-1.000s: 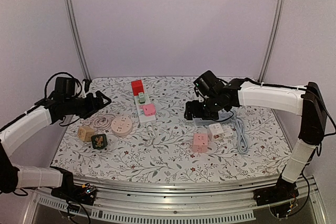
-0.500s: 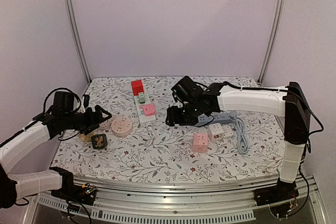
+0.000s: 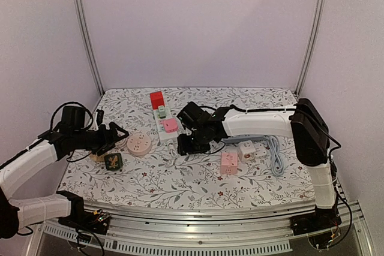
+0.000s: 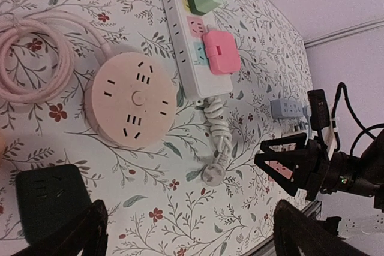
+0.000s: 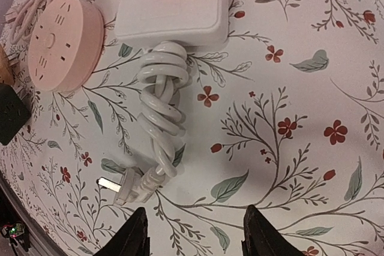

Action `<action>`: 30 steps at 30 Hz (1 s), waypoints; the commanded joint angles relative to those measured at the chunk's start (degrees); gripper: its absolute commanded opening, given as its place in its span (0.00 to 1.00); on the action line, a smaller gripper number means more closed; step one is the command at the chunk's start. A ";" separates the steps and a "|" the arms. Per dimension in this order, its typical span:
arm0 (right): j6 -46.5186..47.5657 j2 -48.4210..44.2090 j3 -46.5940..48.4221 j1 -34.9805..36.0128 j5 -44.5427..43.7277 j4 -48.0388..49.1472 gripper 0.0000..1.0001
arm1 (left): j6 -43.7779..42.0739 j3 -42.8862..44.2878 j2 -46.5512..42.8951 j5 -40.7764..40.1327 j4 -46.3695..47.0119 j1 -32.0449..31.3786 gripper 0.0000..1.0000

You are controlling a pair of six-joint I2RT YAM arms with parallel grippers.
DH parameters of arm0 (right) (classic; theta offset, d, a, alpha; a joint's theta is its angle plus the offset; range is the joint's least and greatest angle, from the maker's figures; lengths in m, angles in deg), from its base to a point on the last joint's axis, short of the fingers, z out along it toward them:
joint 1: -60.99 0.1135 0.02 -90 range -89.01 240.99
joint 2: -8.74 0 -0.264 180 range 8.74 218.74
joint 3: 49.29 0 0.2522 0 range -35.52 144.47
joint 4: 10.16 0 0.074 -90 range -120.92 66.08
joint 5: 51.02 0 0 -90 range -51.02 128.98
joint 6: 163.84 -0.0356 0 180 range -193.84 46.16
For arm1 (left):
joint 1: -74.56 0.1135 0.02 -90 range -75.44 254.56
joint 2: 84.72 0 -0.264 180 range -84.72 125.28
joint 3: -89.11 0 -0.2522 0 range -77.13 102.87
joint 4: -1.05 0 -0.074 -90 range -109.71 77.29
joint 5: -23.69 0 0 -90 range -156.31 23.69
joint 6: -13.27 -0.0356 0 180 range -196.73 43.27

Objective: Pull the plug off the socket

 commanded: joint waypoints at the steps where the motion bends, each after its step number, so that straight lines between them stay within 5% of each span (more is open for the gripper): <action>1: 1.29 4.22 3.84 0.67 0.95 1.92 0.51 | -0.55 -1.23 0.79 1.49 1.38 -0.64 0.94; 23: 2.59 15.53 14.44 0.82 5.50 2.85 0.26 | -0.02 -1.68 3.83 2.53 4.00 -0.64 0.94; 30: 2.15 16.21 14.71 0.84 5.35 2.56 0.05 | 0.43 -1.80 3.70 2.67 4.36 -0.64 0.94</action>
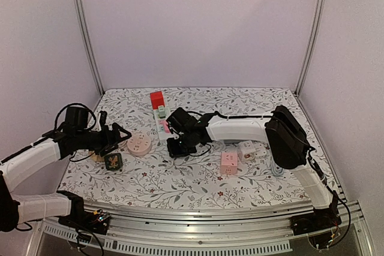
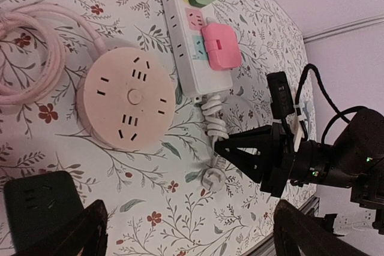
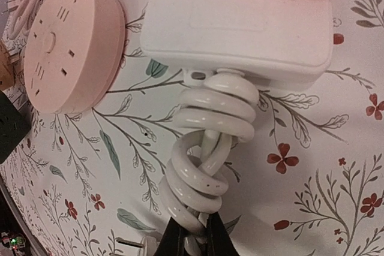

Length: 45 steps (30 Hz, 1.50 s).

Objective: Pull the plug off the socket

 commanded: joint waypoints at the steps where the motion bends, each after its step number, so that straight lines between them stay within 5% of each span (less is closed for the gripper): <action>1: -0.39 1.84 1.40 0.32 0.03 -0.24 0.03 | 0.33 -0.91 0.07 0.76 0.99 -0.58 0.94; 12: 1.90 -3.31 -3.42 0.36 0.38 -1.05 0.00 | 0.51 -1.23 -0.10 0.06 0.78 -0.62 0.94; 27: 6.09 -17.96 -23.76 0.38 0.55 -2.17 0.00 | 1.43 -1.18 -2.33 -1.62 0.08 -1.22 0.94; 45: 9.51 -38.24 -48.34 1.49 4.63 -5.27 0.00 | 7.40 1.30 -0.54 -13.09 0.21 -14.22 0.94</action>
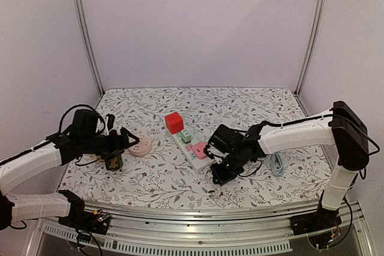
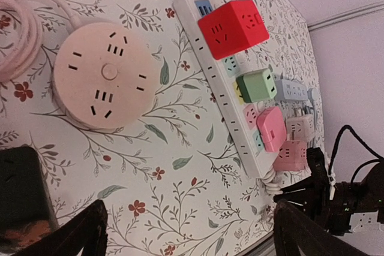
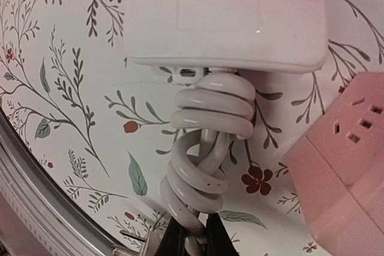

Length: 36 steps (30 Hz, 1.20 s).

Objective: Pull the plug off the socket

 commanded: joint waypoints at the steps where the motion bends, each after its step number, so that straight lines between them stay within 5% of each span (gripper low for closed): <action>1: 0.76 -5.22 -4.74 0.69 0.39 -2.88 0.00 | 1.88 2.54 2.00 -4.99 0.08 -4.04 0.94; 16: -1.91 -14.87 -13.67 0.70 -1.10 -3.32 0.00 | 4.46 8.48 11.70 -11.51 3.64 -15.05 0.93; 27: -3.27 -21.01 -12.05 0.70 -3.99 -0.11 0.60 | 4.05 9.69 13.68 -11.37 4.29 -16.42 0.92; 36: -4.56 -18.93 -4.13 -1.06 -4.29 -1.88 0.65 | 4.10 9.73 12.81 -11.34 4.27 -16.52 0.92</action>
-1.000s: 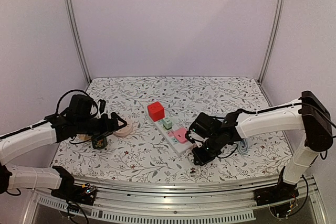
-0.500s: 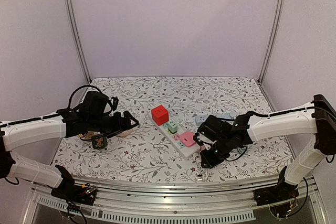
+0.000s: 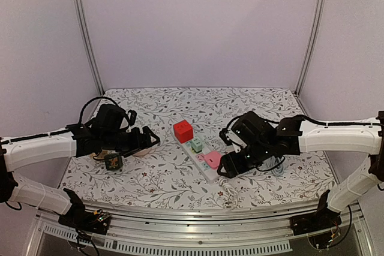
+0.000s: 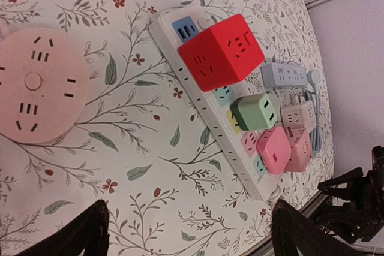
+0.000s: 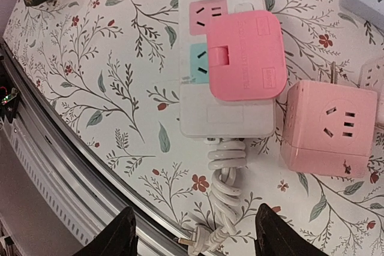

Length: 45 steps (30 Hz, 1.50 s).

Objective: Pull the plug off the socket

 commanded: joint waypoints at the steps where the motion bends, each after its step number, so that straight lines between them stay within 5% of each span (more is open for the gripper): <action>1: -0.81 2.86 5.95 -1.85 0.20 -0.50 0.65 | -0.19 1.23 -0.55 -0.38 0.35 -0.94 0.91; 33: 2.06 26.66 20.49 -10.49 9.26 1.85 0.65 | -0.24 1.14 0.42 0.16 0.51 -1.11 0.88; 45: -2.71 24.01 20.50 -7.75 10.69 3.38 0.63 | -1.88 1.71 1.55 2.32 0.22 -1.11 0.90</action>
